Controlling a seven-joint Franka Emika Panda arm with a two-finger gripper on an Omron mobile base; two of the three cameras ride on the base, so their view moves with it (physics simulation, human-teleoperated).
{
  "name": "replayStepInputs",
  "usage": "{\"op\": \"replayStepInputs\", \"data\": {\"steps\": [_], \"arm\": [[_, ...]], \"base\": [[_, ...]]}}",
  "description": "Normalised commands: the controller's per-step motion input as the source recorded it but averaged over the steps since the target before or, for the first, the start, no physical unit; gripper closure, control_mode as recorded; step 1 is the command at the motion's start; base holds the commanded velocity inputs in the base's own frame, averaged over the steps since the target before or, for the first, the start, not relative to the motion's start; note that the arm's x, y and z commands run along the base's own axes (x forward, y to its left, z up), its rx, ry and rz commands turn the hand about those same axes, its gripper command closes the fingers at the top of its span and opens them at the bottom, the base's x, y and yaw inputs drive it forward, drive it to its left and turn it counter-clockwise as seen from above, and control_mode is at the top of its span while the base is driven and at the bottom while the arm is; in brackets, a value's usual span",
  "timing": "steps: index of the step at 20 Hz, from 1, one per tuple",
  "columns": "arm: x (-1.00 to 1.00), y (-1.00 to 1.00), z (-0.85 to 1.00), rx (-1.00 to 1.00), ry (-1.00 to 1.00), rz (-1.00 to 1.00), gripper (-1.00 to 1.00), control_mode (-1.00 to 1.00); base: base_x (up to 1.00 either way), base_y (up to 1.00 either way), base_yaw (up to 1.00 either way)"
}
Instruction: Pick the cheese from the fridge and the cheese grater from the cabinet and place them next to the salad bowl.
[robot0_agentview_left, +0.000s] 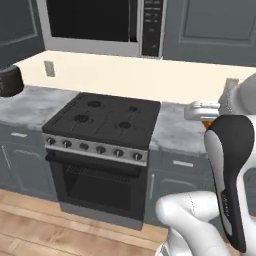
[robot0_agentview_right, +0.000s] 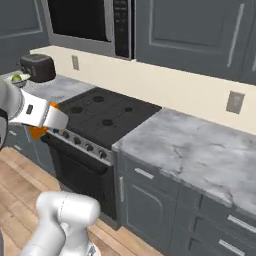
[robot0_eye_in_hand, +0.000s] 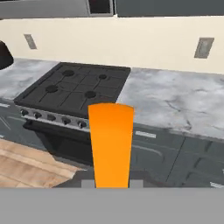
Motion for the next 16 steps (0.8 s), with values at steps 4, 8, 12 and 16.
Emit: {"op": "replayStepInputs", "data": {"steps": [4, 8, 12, 16], "arm": [[0.00, 0.00, 0.00, 0.00, 0.00, 0.00, 1.00, 1.00], [0.00, 0.00, 0.00, 0.00, 0.00, 0.00, 1.00, 1.00], [0.00, 0.00, 0.00, 0.00, 0.00, 0.00, 1.00, 1.00], [0.00, 0.00, 0.00, 0.00, 0.00, 0.00, 1.00, 1.00]], "base": [[-0.11, 0.46, 0.93], [0.08, 0.65, 0.53], [0.86, 0.41, -0.05], [0.89, 0.94, -0.30]]}}
